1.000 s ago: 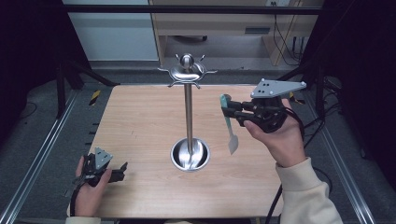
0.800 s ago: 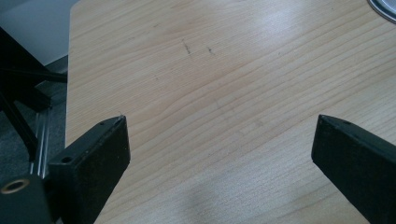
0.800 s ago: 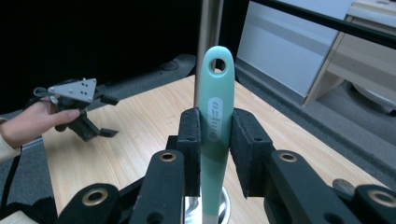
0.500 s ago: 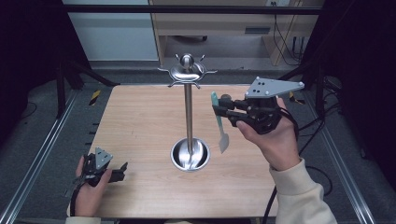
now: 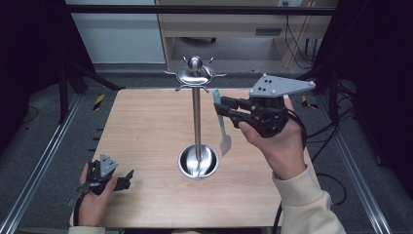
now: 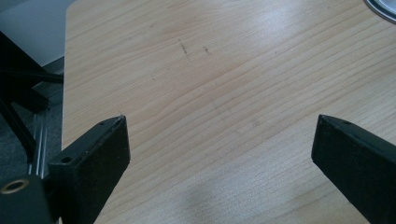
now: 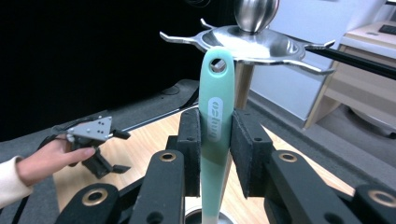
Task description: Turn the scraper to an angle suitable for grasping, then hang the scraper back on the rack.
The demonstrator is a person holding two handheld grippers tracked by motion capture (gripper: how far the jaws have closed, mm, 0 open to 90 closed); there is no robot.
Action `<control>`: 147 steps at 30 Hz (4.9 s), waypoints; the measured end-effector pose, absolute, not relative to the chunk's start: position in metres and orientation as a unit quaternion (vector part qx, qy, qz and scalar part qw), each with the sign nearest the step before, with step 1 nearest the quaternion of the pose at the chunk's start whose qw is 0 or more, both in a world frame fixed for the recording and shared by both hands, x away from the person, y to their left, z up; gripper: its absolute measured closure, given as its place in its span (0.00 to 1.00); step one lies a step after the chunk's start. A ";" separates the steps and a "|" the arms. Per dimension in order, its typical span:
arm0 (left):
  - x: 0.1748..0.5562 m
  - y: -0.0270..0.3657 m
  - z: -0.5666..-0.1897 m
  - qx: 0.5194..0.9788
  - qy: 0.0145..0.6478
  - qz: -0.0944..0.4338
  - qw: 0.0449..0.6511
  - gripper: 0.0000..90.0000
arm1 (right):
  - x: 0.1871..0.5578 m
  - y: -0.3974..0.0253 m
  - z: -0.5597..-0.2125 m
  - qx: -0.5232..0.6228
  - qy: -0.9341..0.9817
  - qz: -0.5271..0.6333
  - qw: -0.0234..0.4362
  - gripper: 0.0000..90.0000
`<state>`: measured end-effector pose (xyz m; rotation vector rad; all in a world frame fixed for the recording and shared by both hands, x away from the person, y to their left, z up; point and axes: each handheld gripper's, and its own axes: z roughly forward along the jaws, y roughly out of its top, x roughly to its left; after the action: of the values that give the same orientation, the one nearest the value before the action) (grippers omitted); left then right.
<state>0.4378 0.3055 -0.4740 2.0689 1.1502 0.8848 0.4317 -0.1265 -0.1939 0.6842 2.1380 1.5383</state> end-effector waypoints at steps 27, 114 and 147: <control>0.438 0.304 -0.475 0.786 0.429 0.330 0.299 0.05 | 0.435 -0.114 -0.194 0.255 0.777 0.533 0.217 0.82; 0.439 0.302 -0.477 0.792 0.426 0.323 0.295 0.05 | 0.442 -0.123 -0.204 0.285 0.756 0.536 0.243 0.55; 0.439 0.303 -0.477 0.789 0.428 0.325 0.297 0.05 | 0.442 -0.170 -0.228 0.318 0.717 0.528 0.327 0.09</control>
<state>0.4393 0.3029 -0.4768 2.0986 1.1372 0.8654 0.4425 -0.1703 -0.2277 0.8336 1.8768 1.3821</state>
